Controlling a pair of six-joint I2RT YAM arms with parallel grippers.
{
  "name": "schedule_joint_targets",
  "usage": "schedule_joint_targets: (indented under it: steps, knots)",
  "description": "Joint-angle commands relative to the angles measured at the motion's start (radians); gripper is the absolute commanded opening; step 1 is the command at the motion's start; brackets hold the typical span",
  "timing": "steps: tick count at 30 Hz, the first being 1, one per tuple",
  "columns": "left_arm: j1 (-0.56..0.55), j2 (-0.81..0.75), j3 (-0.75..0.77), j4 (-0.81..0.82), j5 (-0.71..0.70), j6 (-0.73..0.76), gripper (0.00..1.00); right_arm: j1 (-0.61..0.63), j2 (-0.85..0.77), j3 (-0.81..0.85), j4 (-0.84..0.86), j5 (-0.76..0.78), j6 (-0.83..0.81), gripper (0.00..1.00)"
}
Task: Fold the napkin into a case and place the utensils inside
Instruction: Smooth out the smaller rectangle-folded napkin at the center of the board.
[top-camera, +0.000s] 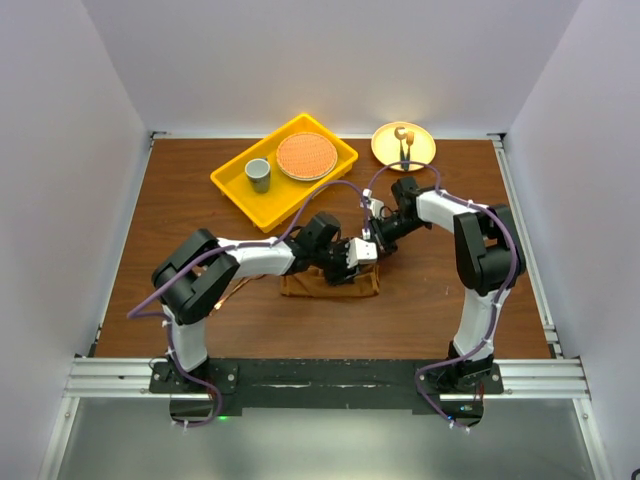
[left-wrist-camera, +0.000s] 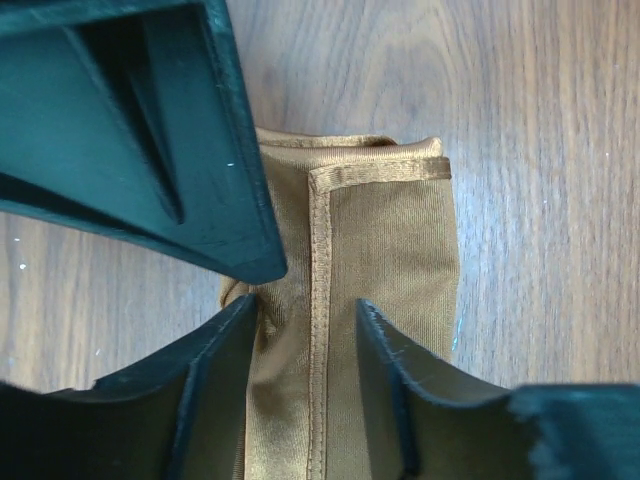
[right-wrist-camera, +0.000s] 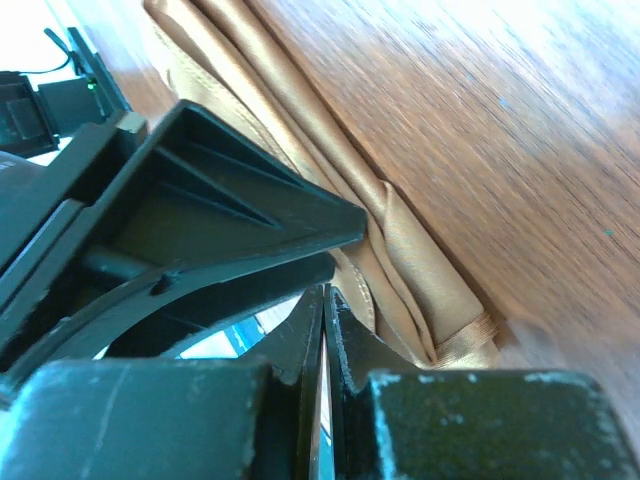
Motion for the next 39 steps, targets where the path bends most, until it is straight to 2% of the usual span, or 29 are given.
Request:
schedule_joint_targets:
  steps: [1,5,10,22,27,36,39]
  knots:
    - [-0.002,-0.037,0.031,0.032,0.003,-0.015,0.51,0.003,-0.033,0.039,-0.04,-0.019,-0.014,0.07]
    - [-0.002,-0.034,0.031,0.035,0.002,-0.006,0.51,-0.016,-0.055,0.067,-0.049,-0.001,-0.028,0.13]
    - [-0.004,-0.017,0.057,0.038,0.022,-0.02,0.51,-0.031,-0.061,0.099,-0.057,0.047,-0.015,0.16]
    - [-0.01,0.035,0.123,0.02,0.089,-0.061,0.56,-0.074,-0.092,0.093,-0.046,0.134,0.034,0.28]
    - [-0.013,0.058,0.148,0.015,0.117,-0.072,0.59,-0.082,-0.09,0.087,-0.043,0.148,0.037,0.29]
    - [-0.018,0.098,0.191,-0.017,0.138,-0.077,0.44,-0.082,-0.08,0.054,-0.026,0.19,0.049,0.24]
    - [-0.018,0.095,0.186,-0.018,0.143,-0.083,0.36,-0.082,-0.078,0.053,-0.029,0.194,0.045,0.24]
